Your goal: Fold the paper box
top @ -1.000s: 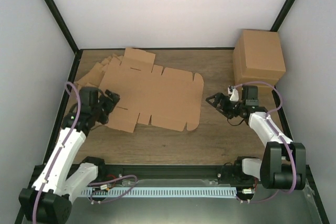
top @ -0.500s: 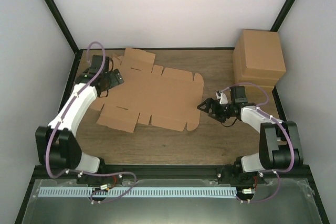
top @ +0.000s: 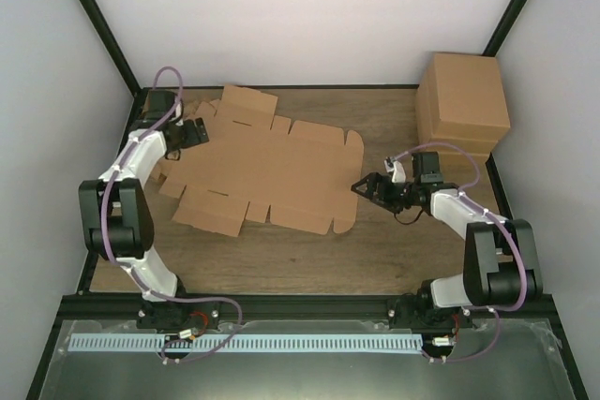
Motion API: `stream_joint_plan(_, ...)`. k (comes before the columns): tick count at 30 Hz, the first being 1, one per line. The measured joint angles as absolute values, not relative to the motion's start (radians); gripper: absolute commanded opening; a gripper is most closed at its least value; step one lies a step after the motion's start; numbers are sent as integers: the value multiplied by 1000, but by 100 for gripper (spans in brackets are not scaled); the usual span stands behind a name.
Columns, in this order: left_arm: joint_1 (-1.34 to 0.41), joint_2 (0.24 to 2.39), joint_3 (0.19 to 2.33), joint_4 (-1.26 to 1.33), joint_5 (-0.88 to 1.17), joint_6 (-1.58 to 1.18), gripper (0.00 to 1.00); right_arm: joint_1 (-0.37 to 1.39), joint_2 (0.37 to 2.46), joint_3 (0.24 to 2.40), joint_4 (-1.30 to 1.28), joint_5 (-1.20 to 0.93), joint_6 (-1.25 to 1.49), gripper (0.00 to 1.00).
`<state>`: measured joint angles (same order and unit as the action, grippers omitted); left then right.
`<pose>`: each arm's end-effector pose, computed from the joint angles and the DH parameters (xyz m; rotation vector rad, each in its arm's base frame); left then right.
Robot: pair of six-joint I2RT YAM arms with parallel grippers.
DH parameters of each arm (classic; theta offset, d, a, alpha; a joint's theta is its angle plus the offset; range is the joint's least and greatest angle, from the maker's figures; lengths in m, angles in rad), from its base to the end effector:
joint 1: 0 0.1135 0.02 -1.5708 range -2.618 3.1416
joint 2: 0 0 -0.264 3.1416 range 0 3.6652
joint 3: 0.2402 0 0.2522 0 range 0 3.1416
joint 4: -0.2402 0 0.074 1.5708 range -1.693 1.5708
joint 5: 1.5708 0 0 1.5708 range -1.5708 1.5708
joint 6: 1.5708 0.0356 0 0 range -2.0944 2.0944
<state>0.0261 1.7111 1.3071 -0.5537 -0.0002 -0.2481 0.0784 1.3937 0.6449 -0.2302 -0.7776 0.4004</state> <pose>0.3687 0.0096 0.2441 -0.3460 2.5071 -0.0885 0.2465 0.0444 0.1681 0.0929 2.5242 1.1787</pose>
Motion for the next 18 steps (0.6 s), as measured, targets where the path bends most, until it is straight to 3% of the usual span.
stream_joint_plan(2,68,1731,1325,-546,78,-215,88,78,1384,643,-224,-782,400,100)
stream_joint_plan(6,156,1847,1414,-531,256,-168,88,78,1380,638,-217,-788,398,100)
stream_joint_plan(13,185,1997,1500,-549,352,-129,88,78,1380,638,-217,-796,395,100)
stream_joint_plan(18,185,2042,1557,-600,392,-105,65,78,1362,638,-217,-796,393,100)
